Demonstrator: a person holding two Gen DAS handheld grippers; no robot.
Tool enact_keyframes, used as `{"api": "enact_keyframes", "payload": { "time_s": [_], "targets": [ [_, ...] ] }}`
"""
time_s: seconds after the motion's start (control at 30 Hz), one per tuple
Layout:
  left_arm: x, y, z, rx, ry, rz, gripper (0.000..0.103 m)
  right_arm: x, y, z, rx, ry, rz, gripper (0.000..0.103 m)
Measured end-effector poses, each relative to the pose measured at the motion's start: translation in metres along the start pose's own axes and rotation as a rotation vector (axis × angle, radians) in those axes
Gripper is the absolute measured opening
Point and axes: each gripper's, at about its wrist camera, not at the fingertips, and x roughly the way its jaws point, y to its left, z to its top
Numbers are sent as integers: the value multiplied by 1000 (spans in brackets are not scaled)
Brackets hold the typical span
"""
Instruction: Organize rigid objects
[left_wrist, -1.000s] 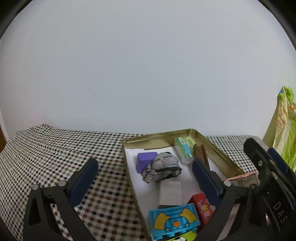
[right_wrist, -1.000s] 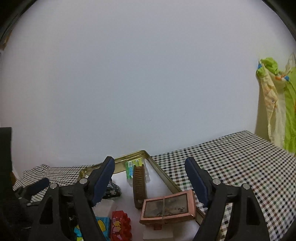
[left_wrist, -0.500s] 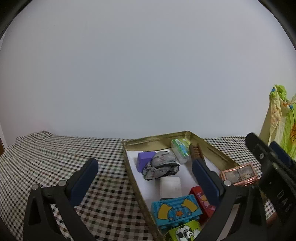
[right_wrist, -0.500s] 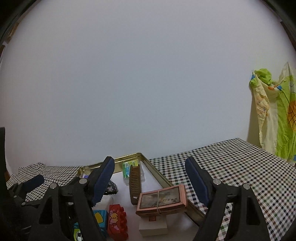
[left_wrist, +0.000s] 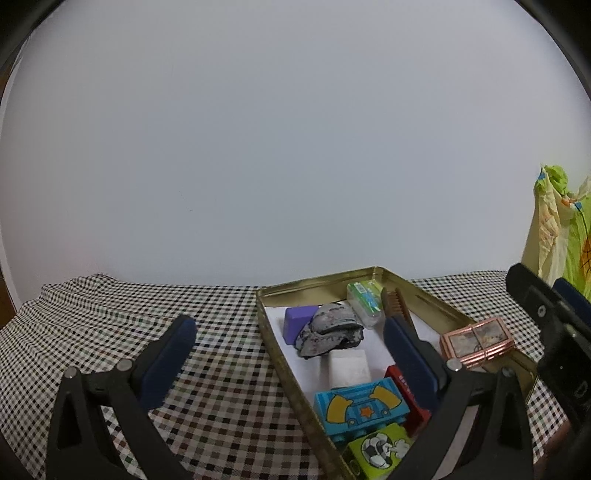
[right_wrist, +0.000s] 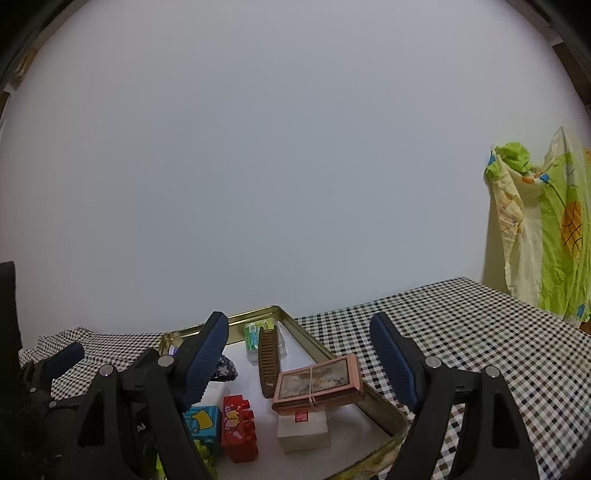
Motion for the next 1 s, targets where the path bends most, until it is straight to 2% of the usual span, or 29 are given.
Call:
{"api": "enact_keyframes", "payload": {
  "time_s": [0.23,0.67,0.77,1.0],
  "targets": [
    [-6,2,-2,11,-16,-2,103,-18,5,-1,-14,-35,-19,86],
    [-19,8,-11,17,-17,-23,103,-40,7,-2,-32,-93,-47,88],
    [-24,12,-12,16,-22,-18,103,-45,7,-1,-35,-114,-56,94],
    [-25,21,-13,25,-29,-29,103,-52,5,-1,-20,-134,-68,95]
  ]
}}
